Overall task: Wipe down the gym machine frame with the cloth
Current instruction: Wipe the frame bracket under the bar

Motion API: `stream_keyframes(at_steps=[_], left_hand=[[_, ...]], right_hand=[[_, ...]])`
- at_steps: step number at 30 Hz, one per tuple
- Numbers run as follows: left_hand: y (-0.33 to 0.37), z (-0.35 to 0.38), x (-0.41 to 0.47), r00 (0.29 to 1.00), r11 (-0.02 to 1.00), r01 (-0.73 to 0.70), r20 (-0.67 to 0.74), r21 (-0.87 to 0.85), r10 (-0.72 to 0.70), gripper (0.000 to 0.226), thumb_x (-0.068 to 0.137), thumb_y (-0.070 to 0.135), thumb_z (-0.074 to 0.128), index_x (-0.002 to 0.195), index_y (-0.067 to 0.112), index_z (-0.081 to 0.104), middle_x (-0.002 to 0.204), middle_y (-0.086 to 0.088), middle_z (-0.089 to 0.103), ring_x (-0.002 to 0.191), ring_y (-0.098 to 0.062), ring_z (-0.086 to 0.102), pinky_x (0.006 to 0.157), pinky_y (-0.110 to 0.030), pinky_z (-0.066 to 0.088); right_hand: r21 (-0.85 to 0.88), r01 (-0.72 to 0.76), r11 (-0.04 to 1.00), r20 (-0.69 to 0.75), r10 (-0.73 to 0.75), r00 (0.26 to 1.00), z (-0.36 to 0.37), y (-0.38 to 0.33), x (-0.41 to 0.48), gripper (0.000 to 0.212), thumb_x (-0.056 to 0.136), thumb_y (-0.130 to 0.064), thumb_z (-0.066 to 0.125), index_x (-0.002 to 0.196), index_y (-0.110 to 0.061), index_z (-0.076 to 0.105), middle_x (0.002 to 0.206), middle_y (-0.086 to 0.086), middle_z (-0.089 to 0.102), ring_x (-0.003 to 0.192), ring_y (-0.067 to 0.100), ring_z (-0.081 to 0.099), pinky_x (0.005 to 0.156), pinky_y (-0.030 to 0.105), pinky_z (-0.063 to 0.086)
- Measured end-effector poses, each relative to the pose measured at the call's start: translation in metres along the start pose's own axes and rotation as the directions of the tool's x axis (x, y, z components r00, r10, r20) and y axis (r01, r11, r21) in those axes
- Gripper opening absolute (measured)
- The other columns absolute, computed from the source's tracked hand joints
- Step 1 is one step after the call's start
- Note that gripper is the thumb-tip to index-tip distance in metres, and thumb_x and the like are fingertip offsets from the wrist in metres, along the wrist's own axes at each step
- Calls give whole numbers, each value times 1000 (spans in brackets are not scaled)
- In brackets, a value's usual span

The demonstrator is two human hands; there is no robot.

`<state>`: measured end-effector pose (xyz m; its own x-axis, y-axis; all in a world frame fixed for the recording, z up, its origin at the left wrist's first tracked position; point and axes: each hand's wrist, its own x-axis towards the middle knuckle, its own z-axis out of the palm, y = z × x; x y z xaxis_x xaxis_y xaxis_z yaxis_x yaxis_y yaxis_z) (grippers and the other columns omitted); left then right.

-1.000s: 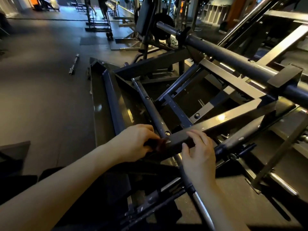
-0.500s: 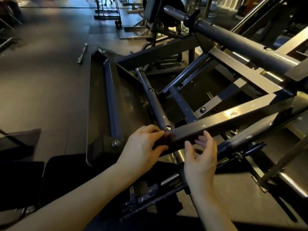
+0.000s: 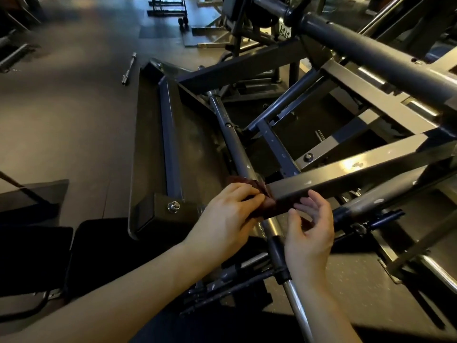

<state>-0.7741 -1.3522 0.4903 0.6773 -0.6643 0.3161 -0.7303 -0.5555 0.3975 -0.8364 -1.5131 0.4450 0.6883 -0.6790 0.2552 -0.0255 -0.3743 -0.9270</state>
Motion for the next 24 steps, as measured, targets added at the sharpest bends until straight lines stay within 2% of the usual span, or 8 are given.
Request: stream_keyframes(at_steps=[3, 7, 11, 15, 17, 20, 22, 24], left_hand=[[-14, -9, -27, 1000, 1000, 3, -4, 15, -3, 43, 89, 25, 69, 131, 18, 67, 132, 4, 63, 128, -12, 53, 109, -35, 48], [-15, -11, -21, 996, 997, 72, -42, -15, -73, 41, 89, 33, 64, 127, 20, 70, 127, 5, 65, 122, -11, 56, 106, -38, 51], [1, 1, 16, 998, 991, 32, -41, -130, -38, 39, 92, 36, 64, 129, 26, 67, 126, 11, 61, 122, -3, 50, 105, -27, 46], [-13, -6, -8, 999, 995, 45, -17, -91, -46, 41, 88, 39, 66, 128, 29, 69, 124, 16, 61, 120, 2, 48, 101, -19, 43], [-18, -9, -17, 997, 995, 60, -47, -79, -64, 41, 87, 39, 68, 126, 27, 71, 122, 15, 62, 118, 0, 50, 100, -21, 45], [-4, 2, 12, 999, 996, 16, -46, -90, -20, 40, 89, 35, 70, 128, 27, 69, 125, 15, 61, 121, 0, 48, 103, -23, 45], [14, 13, 43, 999, 992, -33, -40, -125, 28, 39, 91, 31, 70, 130, 26, 67, 128, 12, 59, 124, -3, 46, 107, -30, 46], [22, 17, 60, 997, 988, -82, -3, -132, 82, 40, 93, 31, 68, 132, 27, 65, 130, 10, 58, 125, -5, 47, 106, -35, 48]], right_hand=[[4, -7, 1000, 14, 7, 1000, -4, 3, 4, 49, 93, -9, 63, 139, -20, 51, 125, -6, 61, 114, -1, 59, 86, -1, 42], [7, -12, 1000, 27, 12, 1000, -6, 5, 6, 48, 94, -9, 63, 138, -22, 51, 123, -10, 61, 114, 1, 60, 85, 6, 48], [19, -7, 1000, 0, 7, 1000, -4, 2, 8, 40, 96, -12, 63, 132, -26, 55, 119, -11, 62, 114, 1, 60, 92, 18, 49], [51, -5, 999, -43, 7, 999, -17, 6, 17, 34, 98, -10, 61, 131, -17, 57, 121, -5, 63, 113, -5, 58, 89, 3, 44], [46, -4, 999, -79, 8, 997, -22, 10, 21, 36, 98, -11, 60, 134, -18, 55, 124, -5, 61, 114, -6, 58, 88, 5, 46], [57, -28, 998, -109, 34, 993, -27, 17, 26, 44, 99, -17, 59, 141, -26, 49, 132, -9, 56, 120, 1, 57, 91, 19, 50], [78, -38, 996, -111, 46, 993, -27, 15, 30, 46, 101, -19, 58, 144, -29, 47, 133, -16, 52, 122, -3, 54, 90, 18, 48], [102, -22, 995, -110, 33, 993, -28, 12, 35, 42, 102, -18, 56, 141, -31, 49, 126, -23, 51, 120, -11, 52, 88, 12, 48]])
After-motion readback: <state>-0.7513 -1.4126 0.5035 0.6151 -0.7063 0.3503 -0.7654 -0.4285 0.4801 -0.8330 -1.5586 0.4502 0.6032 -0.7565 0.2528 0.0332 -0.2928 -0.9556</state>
